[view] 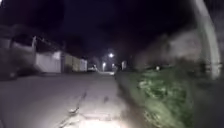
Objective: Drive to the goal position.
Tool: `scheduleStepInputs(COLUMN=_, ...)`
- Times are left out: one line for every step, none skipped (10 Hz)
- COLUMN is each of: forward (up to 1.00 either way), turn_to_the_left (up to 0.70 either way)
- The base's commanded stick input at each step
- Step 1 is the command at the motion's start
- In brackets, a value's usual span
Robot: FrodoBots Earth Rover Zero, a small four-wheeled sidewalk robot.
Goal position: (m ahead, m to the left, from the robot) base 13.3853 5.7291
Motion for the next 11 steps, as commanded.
scheduleStepInputs(forward=0.5, turn_to_the_left=0.0)
scheduleStepInputs(forward=0.5, turn_to_the_left=0.0)
scheduleStepInputs(forward=0.5, turn_to_the_left=0.0)
scheduleStepInputs(forward=0.5, turn_to_the_left=0.0)
scheduleStepInputs(forward=0.5, turn_to_the_left=0.0)
scheduleStepInputs(forward=0.5, turn_to_the_left=0.0)
scheduleStepInputs(forward=0.5, turn_to_the_left=0.0)
scheduleStepInputs(forward=0.5, turn_to_the_left=0.0)
scheduleStepInputs(forward=0.5, turn_to_the_left=0.0)
scheduleStepInputs(forward=0.5, turn_to_the_left=0.0)
scheduleStepInputs(forward=0.5, turn_to_the_left=0.0)
